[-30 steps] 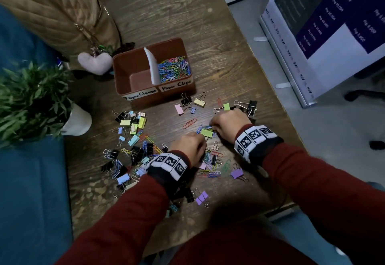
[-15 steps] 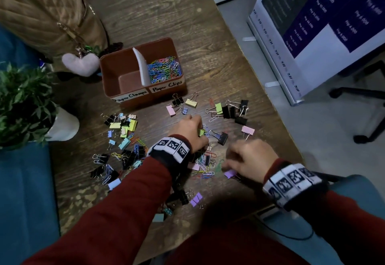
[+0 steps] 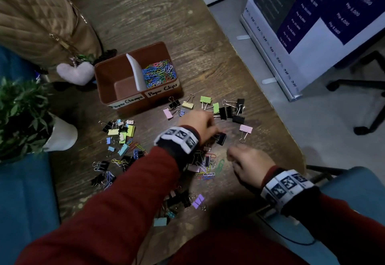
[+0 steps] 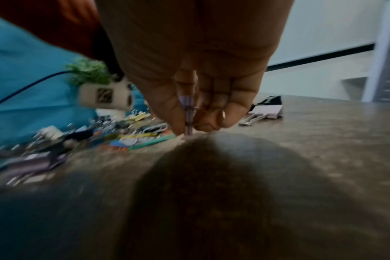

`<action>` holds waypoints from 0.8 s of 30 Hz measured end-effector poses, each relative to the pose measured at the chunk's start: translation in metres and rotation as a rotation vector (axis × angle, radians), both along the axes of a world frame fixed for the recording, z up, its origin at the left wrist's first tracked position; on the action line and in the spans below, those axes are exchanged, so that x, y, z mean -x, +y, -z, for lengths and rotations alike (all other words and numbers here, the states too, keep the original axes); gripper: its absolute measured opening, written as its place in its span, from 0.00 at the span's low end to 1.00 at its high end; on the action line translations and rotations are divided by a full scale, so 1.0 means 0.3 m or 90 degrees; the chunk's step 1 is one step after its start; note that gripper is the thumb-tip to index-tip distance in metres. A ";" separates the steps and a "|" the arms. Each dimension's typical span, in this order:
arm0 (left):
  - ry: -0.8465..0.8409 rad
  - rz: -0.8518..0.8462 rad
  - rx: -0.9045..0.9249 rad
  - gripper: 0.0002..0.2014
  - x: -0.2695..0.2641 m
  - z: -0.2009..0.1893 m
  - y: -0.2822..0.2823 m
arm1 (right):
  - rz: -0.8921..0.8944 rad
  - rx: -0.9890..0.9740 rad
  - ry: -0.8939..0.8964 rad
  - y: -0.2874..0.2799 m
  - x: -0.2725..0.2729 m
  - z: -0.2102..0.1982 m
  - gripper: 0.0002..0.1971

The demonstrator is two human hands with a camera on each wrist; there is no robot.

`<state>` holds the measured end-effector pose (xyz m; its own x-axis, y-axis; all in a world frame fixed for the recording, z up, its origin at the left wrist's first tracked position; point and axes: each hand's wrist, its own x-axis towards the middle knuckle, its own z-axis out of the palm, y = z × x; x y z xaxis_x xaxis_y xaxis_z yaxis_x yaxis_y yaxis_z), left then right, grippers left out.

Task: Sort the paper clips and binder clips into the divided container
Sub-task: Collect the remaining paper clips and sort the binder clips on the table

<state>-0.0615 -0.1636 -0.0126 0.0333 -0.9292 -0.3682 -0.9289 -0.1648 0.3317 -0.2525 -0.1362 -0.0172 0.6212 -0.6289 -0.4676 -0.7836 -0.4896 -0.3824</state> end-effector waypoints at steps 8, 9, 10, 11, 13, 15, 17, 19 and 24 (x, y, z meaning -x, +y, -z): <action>-0.033 0.041 -0.051 0.19 0.112 0.050 0.018 | 0.122 0.143 -0.022 -0.132 0.014 -0.035 0.13; -0.022 0.040 -0.054 0.18 0.105 0.043 0.018 | 0.122 0.164 -0.021 -0.133 0.012 -0.034 0.13; -0.010 0.034 -0.058 0.18 0.095 0.036 0.020 | 0.130 0.181 -0.031 -0.132 0.012 -0.033 0.13; -0.001 0.024 -0.062 0.18 0.079 0.026 0.023 | 0.141 0.190 -0.048 -0.130 0.011 -0.032 0.13; 0.007 0.006 -0.063 0.17 0.037 -0.002 0.038 | 0.149 0.198 -0.088 -0.120 0.008 -0.026 0.11; 0.033 -0.035 -0.051 0.14 -0.015 -0.027 0.063 | 0.136 0.197 -0.134 -0.112 -0.003 -0.021 0.09; 0.087 -0.111 -0.024 0.11 -0.072 -0.048 0.095 | 0.100 0.190 -0.169 -0.109 -0.029 -0.019 0.08; 0.137 -0.203 0.012 0.07 -0.130 -0.055 0.124 | 0.040 0.178 -0.145 -0.115 -0.074 -0.019 0.08; 0.153 -0.348 0.039 0.06 -0.246 -0.004 0.156 | -0.079 0.104 0.054 -0.082 -0.197 0.011 0.18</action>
